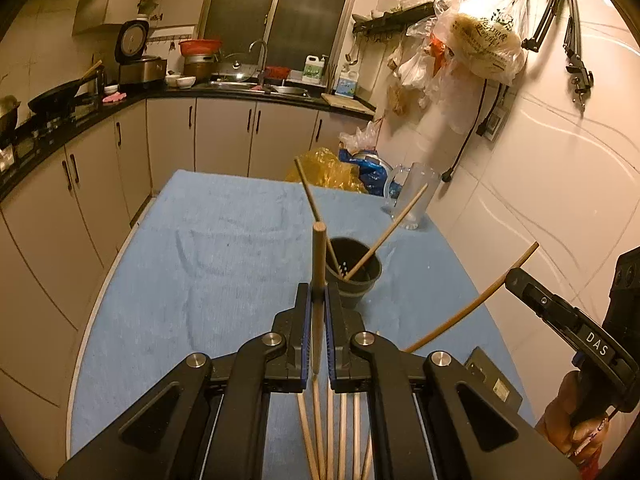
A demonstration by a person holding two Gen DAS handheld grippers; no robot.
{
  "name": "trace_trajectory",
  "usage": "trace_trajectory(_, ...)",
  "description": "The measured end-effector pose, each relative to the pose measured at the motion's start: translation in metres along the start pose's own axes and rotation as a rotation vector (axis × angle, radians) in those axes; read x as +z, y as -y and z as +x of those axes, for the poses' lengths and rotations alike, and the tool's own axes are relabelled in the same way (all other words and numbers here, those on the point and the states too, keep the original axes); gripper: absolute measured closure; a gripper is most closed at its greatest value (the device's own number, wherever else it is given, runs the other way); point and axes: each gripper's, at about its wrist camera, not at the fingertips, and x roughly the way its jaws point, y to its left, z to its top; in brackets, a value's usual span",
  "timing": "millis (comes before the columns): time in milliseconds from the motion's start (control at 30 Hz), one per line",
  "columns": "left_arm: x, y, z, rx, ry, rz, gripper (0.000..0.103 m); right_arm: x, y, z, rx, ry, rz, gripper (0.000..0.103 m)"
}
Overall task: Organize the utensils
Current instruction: 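Lift the chopstick upright and move it over the grey cup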
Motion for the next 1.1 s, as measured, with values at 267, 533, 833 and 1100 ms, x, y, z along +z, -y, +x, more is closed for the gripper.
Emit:
trace_trajectory(267, 0.03, 0.01, -0.004, -0.021, 0.024, 0.015, 0.097, 0.023, -0.003, -0.001, 0.005, 0.029, -0.001, 0.097)
trace_trajectory(533, 0.057, 0.023, -0.007, -0.03, 0.053, 0.039, 0.097, 0.045, -0.008, 0.001, 0.005, 0.054, -0.011, 0.097)
trace_trajectory(833, 0.093, 0.029, 0.001, -0.033, 0.086, 0.038, 0.097, 0.082, -0.014, 0.018, -0.016, 0.098, -0.023, 0.097)
trace_trajectory(1100, 0.12, 0.023, 0.021, -0.047, 0.104, 0.006, 0.097, 0.107, -0.013, 0.039, -0.042, 0.135, -0.025, 0.097)
